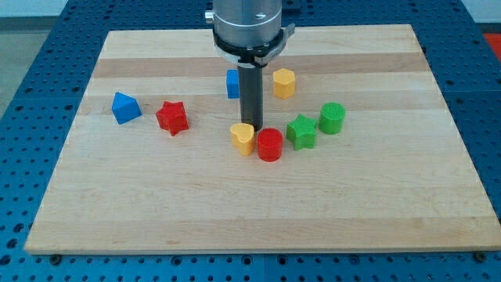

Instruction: Slide the red star closer to the yellow heart

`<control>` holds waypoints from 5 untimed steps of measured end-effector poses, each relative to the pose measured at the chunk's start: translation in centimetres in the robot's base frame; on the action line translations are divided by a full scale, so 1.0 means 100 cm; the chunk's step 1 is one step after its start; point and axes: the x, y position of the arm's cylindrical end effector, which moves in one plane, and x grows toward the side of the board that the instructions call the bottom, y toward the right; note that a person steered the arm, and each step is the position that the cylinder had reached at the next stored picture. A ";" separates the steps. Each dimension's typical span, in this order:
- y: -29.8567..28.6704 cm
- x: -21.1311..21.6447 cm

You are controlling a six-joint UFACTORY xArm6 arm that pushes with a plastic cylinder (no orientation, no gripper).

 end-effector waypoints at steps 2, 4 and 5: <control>-0.013 -0.010; -0.047 -0.033; -0.065 -0.042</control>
